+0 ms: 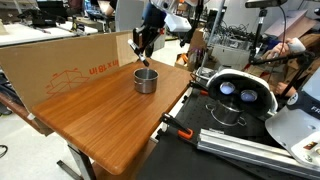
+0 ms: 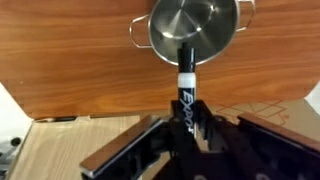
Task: Place the marker in the pot
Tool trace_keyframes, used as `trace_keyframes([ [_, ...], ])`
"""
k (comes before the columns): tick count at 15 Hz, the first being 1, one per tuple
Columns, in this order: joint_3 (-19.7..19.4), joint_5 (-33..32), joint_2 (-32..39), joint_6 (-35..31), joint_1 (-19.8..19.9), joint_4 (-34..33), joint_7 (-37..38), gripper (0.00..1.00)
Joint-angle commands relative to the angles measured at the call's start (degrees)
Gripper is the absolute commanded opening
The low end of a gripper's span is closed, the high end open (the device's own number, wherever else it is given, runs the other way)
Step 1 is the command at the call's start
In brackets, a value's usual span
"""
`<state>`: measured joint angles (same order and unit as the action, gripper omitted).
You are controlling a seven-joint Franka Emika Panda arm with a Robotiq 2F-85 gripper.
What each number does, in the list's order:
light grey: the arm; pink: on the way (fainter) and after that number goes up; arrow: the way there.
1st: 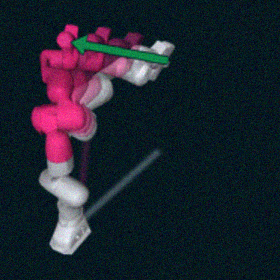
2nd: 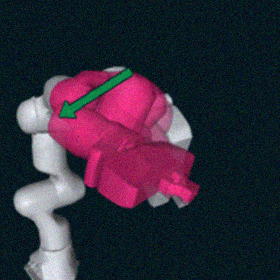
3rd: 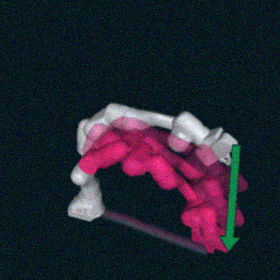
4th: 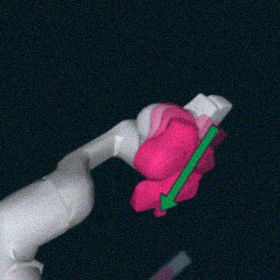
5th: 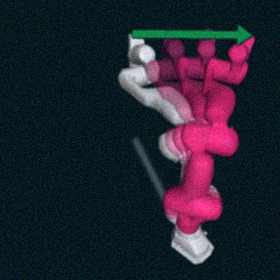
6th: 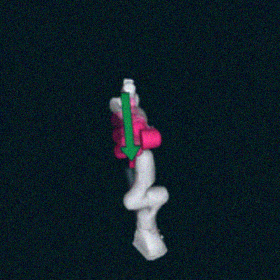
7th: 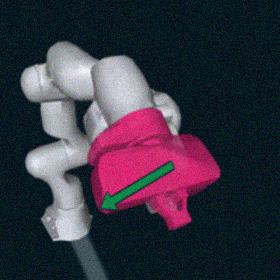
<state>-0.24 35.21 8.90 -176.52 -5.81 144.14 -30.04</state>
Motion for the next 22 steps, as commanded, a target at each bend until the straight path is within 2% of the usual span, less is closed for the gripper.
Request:
trace_keyframes([
  [1,0.4,0.4,3.7,-3.1,0.7,-1.0,-1.3,0.05],
  [9,-0.9,-1.2,10.1,-6.5,-0.1,-0.9,-0.9,0.05],
  [10,-1.1,-1.2,10.2,-7.1,-0.3,-0.9,-0.7,0.45],
  [11,-1.4,-1.3,10.2,-7.1,-0.7,-0.7,-0.5,0.46],
  [18,-2.6,-1.2,10.8,-6.7,-1.9,-0.9,0.0,0.95],
  [19,-2.7,-1.2,10.7,-6.8,-1.9,-0.8,0.0,1.00],
  [22,-3.3,-1.3,10.5,-6.4,-2.3,-0.7,0.1,1.00],
])
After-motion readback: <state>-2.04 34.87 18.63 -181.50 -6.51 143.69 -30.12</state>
